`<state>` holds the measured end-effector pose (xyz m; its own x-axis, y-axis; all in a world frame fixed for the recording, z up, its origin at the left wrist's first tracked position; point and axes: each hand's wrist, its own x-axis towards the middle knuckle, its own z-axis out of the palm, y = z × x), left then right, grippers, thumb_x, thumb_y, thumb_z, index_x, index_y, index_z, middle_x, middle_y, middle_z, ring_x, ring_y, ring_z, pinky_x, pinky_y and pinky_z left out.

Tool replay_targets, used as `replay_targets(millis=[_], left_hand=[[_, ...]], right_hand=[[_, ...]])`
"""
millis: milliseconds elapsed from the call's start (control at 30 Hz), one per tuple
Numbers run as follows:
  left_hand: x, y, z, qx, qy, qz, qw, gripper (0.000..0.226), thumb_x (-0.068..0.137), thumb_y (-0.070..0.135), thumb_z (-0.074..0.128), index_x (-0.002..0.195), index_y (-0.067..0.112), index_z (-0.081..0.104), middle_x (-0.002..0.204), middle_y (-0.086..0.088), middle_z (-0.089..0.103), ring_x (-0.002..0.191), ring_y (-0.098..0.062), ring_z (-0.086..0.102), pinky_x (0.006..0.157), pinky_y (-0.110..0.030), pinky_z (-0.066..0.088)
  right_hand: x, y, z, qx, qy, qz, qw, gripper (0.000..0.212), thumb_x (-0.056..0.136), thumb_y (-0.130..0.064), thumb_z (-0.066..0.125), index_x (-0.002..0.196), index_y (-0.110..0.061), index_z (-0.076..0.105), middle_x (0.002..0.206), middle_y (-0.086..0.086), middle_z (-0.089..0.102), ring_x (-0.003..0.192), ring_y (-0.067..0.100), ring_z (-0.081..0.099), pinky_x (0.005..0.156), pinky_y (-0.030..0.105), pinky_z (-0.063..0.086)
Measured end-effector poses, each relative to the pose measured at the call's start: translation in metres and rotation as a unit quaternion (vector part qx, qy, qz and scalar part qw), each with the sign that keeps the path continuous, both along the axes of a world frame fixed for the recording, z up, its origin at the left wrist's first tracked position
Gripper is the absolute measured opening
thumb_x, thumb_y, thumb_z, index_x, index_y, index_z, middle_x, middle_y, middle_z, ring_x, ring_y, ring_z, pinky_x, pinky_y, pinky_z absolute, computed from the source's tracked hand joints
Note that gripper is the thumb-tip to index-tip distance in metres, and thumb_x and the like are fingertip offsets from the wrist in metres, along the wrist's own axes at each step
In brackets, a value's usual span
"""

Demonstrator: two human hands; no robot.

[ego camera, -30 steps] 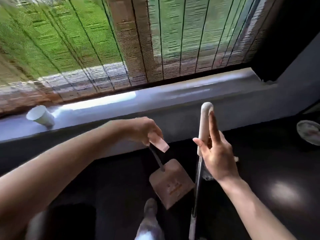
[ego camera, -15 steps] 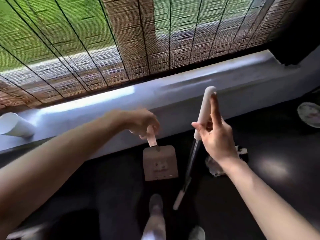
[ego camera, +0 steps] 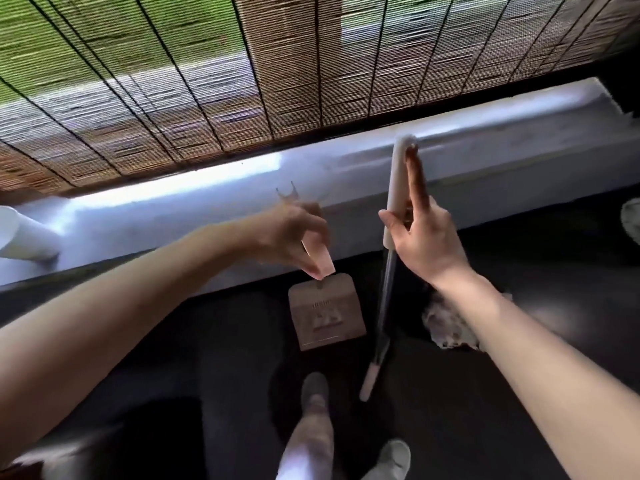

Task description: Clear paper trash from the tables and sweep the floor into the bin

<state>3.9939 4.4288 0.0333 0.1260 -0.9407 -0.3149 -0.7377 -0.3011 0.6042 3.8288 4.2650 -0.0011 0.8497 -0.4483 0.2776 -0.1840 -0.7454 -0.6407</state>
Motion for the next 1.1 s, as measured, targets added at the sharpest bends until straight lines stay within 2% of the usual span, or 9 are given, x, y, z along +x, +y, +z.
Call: replay_targets(millis=[167,233,300,467,667,800,867,967,1100], left_hand=[[-0.002,0.007,-0.009,-0.033,-0.011,-0.017,0.999,0.038,0.071,0.031,0.083,0.101,0.014,0.069,0.107,-0.004,0.054,0.103,-0.021,0.051,0.088,-0.044,0.046],[0.001,0.009,-0.01,-0.033,-0.021,-0.029,0.999,0.04,0.074,0.037,0.079,0.106,0.017,0.067,0.111,-0.002,0.054,0.106,-0.021,0.05,0.086,-0.046,0.047],[0.004,0.009,-0.01,-0.043,-0.032,-0.037,0.998,0.042,0.075,0.041,0.077,0.109,0.02,0.066,0.113,-0.002,0.055,0.108,-0.021,0.051,0.086,-0.045,0.048],[0.005,0.013,-0.016,-0.065,-0.052,-0.042,0.996,0.042,0.076,0.045,0.074,0.11,0.023,0.065,0.115,-0.002,0.055,0.109,-0.019,0.048,0.088,-0.03,0.038],[0.003,0.018,-0.015,-0.062,-0.064,-0.035,0.995,0.047,0.077,0.048,0.072,0.117,0.025,0.062,0.123,-0.002,0.052,0.115,-0.019,0.044,0.095,-0.034,0.039],[0.002,0.017,-0.009,-0.06,-0.073,-0.031,0.995,0.062,0.078,0.047,0.071,0.132,0.022,0.053,0.135,-0.005,0.046,0.126,-0.023,0.038,0.103,-0.04,0.037],[0.002,0.016,-0.007,-0.054,-0.069,-0.029,0.996,0.067,0.079,0.044,0.072,0.136,0.018,0.049,0.141,-0.004,0.044,0.13,-0.023,0.036,0.106,-0.039,0.035],[0.004,0.016,-0.005,-0.051,-0.047,-0.011,0.998,0.065,0.081,0.042,0.071,0.136,0.015,0.05,0.141,-0.003,0.045,0.13,-0.021,0.039,0.106,-0.03,0.032],[0.005,0.023,-0.004,-0.042,-0.028,0.021,0.998,0.061,0.081,0.045,0.07,0.133,0.018,0.053,0.137,-0.001,0.049,0.126,-0.019,0.043,0.105,-0.029,0.033]], right_hand=[[0.018,0.001,-0.007,-0.022,0.018,0.028,0.999,0.097,0.087,-0.008,0.069,0.144,-0.031,-0.006,0.111,0.027,0.063,0.079,0.034,0.066,0.066,0.047,0.056],[0.028,-0.001,-0.01,-0.037,0.047,0.031,0.998,0.102,0.087,-0.01,0.068,0.145,-0.037,-0.011,0.106,0.025,0.064,0.079,0.033,0.065,0.066,0.046,0.055],[0.039,-0.006,-0.013,-0.053,0.061,0.024,0.996,0.095,0.088,-0.009,0.065,0.15,-0.031,-0.004,0.102,0.025,0.065,0.079,0.036,0.065,0.067,0.045,0.054],[0.059,-0.012,-0.018,-0.061,0.083,0.053,0.993,0.094,0.09,-0.004,0.06,0.15,-0.033,-0.006,0.104,0.026,0.064,0.079,0.035,0.065,0.071,0.051,0.056],[0.056,-0.012,-0.015,-0.021,0.07,0.068,0.995,0.093,0.085,-0.009,0.071,0.149,-0.024,0.005,0.113,0.024,0.062,0.088,0.03,0.064,0.079,0.047,0.055],[0.049,-0.011,-0.009,-0.023,0.065,0.05,0.996,0.097,0.079,-0.015,0.078,0.15,-0.019,0.012,0.108,0.019,0.065,0.082,0.014,0.053,0.074,0.031,0.046],[0.045,-0.012,-0.007,-0.019,0.078,0.039,0.996,0.099,0.079,-0.02,0.078,0.15,-0.024,0.009,0.108,0.017,0.064,0.085,0.012,0.05,0.076,0.029,0.043],[0.037,-0.014,-0.004,-0.017,0.097,0.025,0.995,0.098,0.08,-0.024,0.076,0.151,-0.026,0.008,0.108,0.019,0.062,0.086,0.014,0.049,0.077,0.029,0.041],[0.025,-0.016,0.003,-0.017,0.094,0.005,0.995,0.096,0.082,-0.028,0.073,0.149,-0.031,0.004,0.108,0.021,0.061,0.084,0.028,0.06,0.076,0.032,0.045]])
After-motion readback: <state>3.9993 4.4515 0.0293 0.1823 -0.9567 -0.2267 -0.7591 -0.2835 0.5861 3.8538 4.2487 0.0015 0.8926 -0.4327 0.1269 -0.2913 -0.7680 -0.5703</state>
